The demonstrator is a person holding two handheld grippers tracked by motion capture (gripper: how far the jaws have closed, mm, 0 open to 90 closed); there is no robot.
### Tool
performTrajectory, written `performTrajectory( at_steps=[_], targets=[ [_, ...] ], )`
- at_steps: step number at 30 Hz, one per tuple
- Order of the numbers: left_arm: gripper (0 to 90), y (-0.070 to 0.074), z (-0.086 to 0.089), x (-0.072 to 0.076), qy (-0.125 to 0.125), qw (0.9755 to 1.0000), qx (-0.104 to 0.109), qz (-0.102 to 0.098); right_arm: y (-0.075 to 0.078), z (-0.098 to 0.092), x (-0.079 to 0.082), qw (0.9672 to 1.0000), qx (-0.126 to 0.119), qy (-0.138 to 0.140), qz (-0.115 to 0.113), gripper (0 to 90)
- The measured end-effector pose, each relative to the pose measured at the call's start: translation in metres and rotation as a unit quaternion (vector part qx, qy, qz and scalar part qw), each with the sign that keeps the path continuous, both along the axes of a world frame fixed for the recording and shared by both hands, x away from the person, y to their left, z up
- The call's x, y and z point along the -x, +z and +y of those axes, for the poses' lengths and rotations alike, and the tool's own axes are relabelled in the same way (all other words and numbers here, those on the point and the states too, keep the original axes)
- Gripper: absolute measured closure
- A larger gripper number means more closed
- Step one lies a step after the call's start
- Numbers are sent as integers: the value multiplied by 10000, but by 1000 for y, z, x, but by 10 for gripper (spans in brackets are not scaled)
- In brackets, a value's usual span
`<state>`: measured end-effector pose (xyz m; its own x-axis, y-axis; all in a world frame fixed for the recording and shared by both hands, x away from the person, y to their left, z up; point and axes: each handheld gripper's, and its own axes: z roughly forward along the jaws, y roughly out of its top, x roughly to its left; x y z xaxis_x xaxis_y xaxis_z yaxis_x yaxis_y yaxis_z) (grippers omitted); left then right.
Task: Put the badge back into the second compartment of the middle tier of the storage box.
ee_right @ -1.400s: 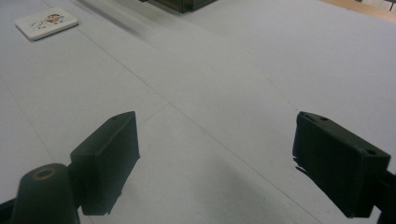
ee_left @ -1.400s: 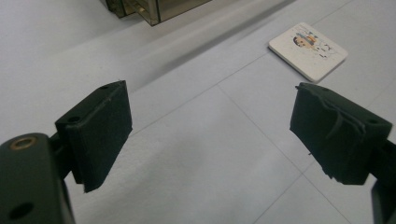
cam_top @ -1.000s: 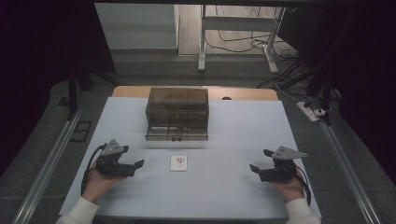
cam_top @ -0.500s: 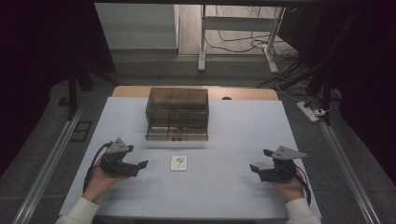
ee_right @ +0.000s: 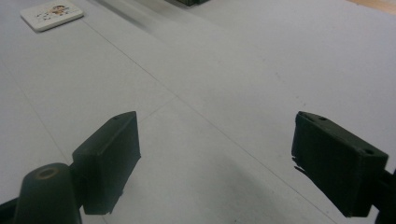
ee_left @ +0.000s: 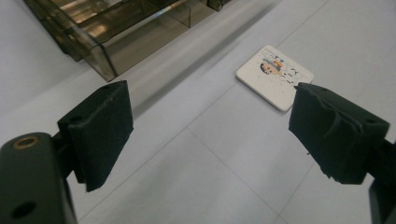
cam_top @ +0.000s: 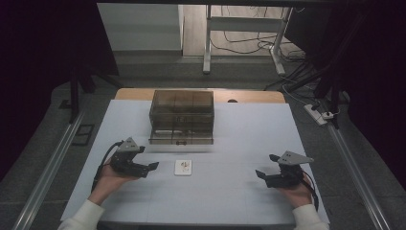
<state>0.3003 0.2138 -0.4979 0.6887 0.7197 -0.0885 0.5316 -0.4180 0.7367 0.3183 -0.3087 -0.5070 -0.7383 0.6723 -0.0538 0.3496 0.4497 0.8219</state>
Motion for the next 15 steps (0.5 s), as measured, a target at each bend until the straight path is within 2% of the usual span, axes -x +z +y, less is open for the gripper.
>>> performTrajectory(
  at_steps=[8,15],
  targets=[
    [143,5,-12,-7,-247,9997,1,7,0,1,1,10000,-38,30,2,150],
    [148,0,-22,-14,-423,9990,-26,130,0,1,1,10000,-18,56,12,150]
  ],
)
